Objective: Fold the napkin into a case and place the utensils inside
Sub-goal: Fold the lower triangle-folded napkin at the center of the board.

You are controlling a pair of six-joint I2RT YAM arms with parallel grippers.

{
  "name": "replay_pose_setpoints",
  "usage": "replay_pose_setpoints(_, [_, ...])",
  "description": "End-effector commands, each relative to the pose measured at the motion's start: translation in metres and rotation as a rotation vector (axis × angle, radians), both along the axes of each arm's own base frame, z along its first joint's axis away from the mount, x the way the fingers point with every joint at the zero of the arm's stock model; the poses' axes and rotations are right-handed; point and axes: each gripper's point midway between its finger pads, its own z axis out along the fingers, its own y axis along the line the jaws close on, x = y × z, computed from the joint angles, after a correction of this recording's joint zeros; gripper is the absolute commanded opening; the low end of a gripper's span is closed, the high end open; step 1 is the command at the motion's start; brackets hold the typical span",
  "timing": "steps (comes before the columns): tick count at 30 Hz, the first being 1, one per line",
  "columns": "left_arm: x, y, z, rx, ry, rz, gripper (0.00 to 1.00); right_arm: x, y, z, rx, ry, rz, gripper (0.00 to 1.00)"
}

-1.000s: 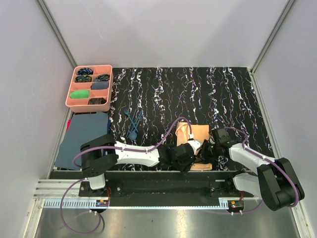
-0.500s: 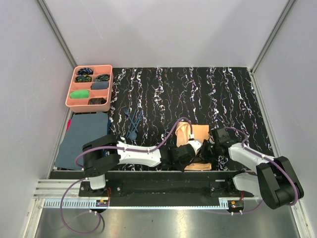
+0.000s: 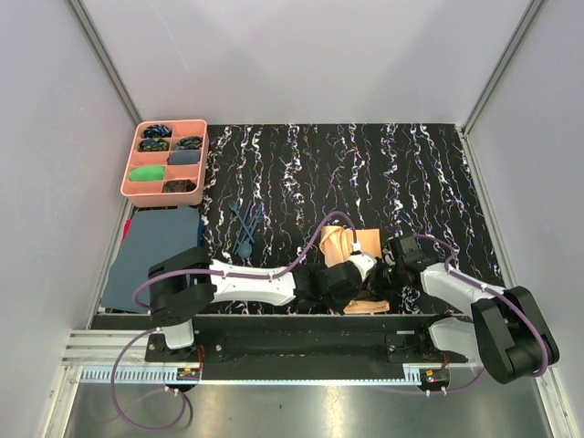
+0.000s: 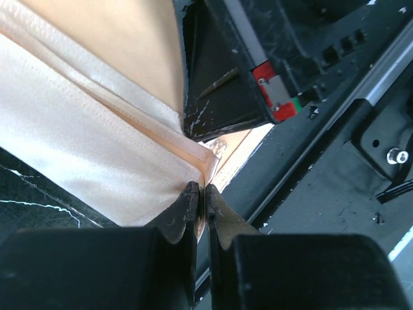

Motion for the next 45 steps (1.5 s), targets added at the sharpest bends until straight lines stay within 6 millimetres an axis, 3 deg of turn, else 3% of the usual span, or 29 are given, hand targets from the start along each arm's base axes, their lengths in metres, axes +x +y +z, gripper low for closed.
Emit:
replay_pose_setpoints(1, [-0.002, -0.025, 0.035, -0.122, -0.006, -0.021, 0.09, 0.000, -0.001, -0.003, -0.004, -0.002, -0.003, 0.07])
replay_pose_setpoints(7, [-0.014, -0.033, 0.002, -0.100, 0.068, -0.063, 0.07, -0.001, 0.000, -0.002, -0.001, -0.001, -0.005, 0.07])
replay_pose_setpoints(14, [-0.009, -0.015, -0.028, -0.043, 0.047, -0.026, 0.07, 0.009, -0.002, 0.014, -0.020, -0.047, -0.010, 0.07])
replay_pose_setpoints(21, [-0.009, -0.008, -0.029, -0.038, 0.047, -0.006, 0.08, 0.019, -0.004, 0.041, -0.043, -0.107, 0.008, 0.08])
replay_pose_setpoints(25, [-0.009, -0.006, -0.028, -0.038, 0.045, -0.003, 0.09, 0.020, 0.001, 0.044, -0.024, -0.103, 0.015, 0.08])
replay_pose_setpoints(29, [-0.007, -0.004, -0.022, -0.049, 0.034, 0.006, 0.12, 0.010, 0.006, 0.027, 0.013, -0.045, 0.026, 0.08])
replay_pose_setpoints(36, [-0.004, -0.005, -0.014, -0.069, 0.013, 0.013, 0.14, 0.004, 0.016, 0.017, 0.054, -0.019, 0.035, 0.07])
replay_pose_setpoints(43, [-0.001, -0.008, -0.017, -0.059, 0.005, 0.018, 0.14, -0.006, 0.010, 0.000, 0.028, 0.018, 0.031, 0.07])
replay_pose_setpoints(45, [0.000, -0.007, -0.013, -0.060, 0.002, 0.020, 0.20, -0.007, 0.009, -0.004, 0.017, 0.024, 0.037, 0.06])
